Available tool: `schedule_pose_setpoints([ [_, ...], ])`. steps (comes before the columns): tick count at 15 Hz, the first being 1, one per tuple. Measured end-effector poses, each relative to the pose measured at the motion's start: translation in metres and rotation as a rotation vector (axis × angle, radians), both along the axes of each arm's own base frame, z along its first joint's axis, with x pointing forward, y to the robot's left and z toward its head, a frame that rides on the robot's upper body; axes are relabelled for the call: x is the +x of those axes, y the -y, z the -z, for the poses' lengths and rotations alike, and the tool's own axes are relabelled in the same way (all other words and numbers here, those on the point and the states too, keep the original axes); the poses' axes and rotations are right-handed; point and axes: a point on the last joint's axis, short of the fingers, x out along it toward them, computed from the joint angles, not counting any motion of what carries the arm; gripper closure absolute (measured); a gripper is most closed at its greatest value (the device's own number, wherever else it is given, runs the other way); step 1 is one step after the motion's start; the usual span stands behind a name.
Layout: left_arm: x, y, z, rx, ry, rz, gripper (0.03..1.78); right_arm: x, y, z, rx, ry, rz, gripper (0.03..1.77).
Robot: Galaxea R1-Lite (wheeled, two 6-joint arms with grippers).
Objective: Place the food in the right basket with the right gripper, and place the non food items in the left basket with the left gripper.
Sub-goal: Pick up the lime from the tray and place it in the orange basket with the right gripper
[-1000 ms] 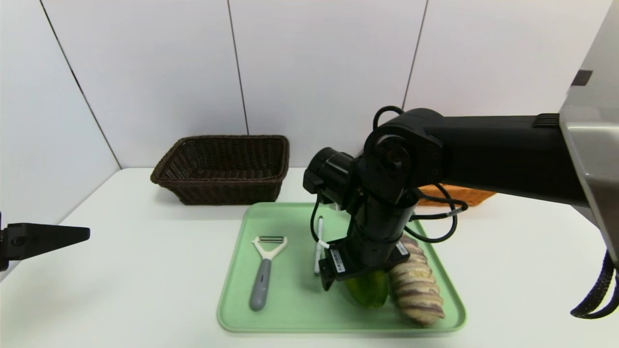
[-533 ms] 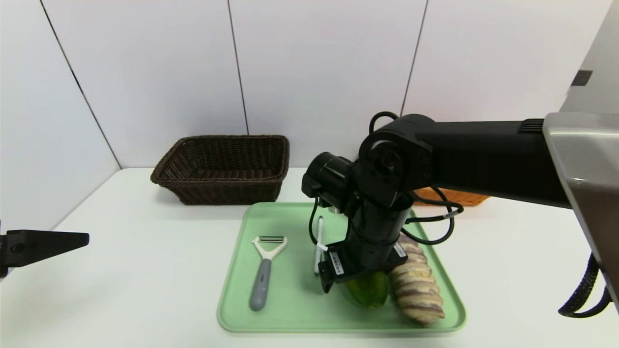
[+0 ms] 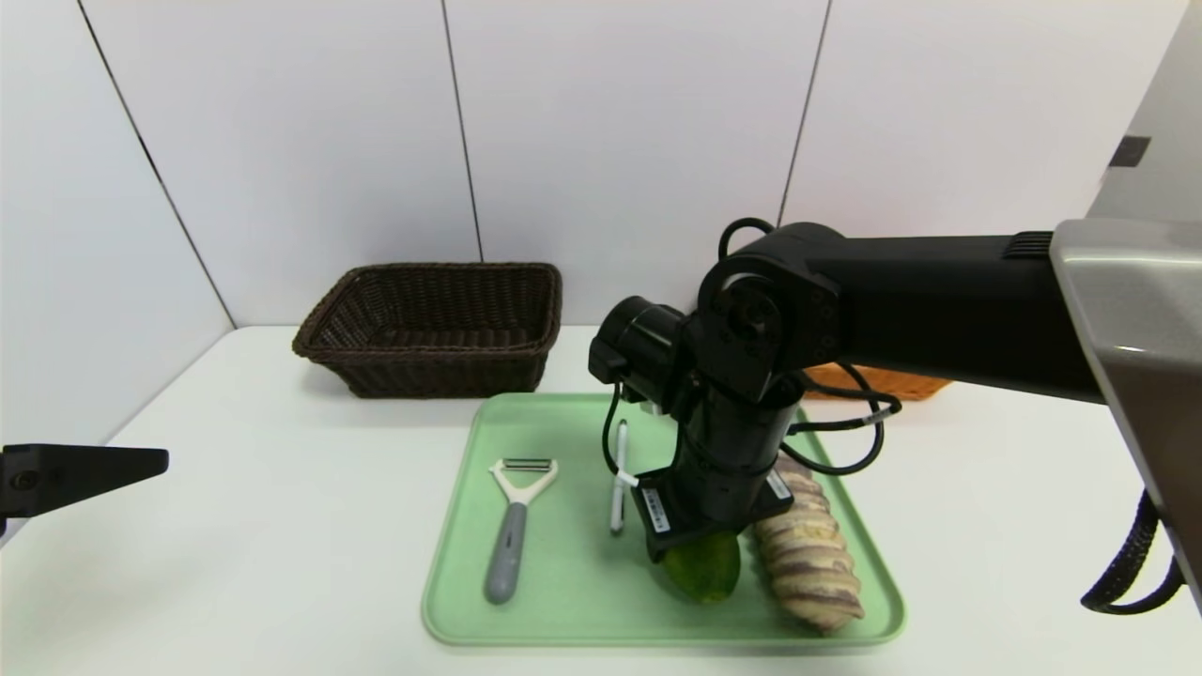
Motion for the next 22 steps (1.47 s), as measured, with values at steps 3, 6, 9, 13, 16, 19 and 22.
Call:
schedule_pose_setpoints([
  [3,-0.001,0.000,0.000,0.000,0.002,-0.001,0.12,-0.002,-0.001,-0.002,-0.001,0.002,-0.009,0.78],
  [6,-0.004,0.000,-0.003,0.005,0.013,0.002,0.12,-0.013,-0.002,-0.022,0.052,0.055,-0.045,0.78],
  [9,-0.006,-0.001,-0.004,0.016,0.022,0.013,0.12,-0.022,-0.001,-0.063,0.230,0.217,-0.062,0.78],
  [13,-0.006,0.000,-0.004,0.007,0.021,0.027,0.12,-0.016,0.024,-0.132,0.479,0.570,-0.019,0.78],
  [16,-0.005,0.001,-0.006,-0.017,0.030,0.051,0.12,0.009,0.065,-0.164,0.541,0.790,0.112,0.79],
  [19,-0.004,0.001,-0.009,-0.032,0.036,0.046,0.12,0.042,0.116,-0.168,0.516,0.868,0.261,0.79],
  [22,-0.003,0.001,-0.012,-0.041,0.040,0.040,0.12,0.077,0.159,-0.146,0.457,0.827,0.370,0.79],
])
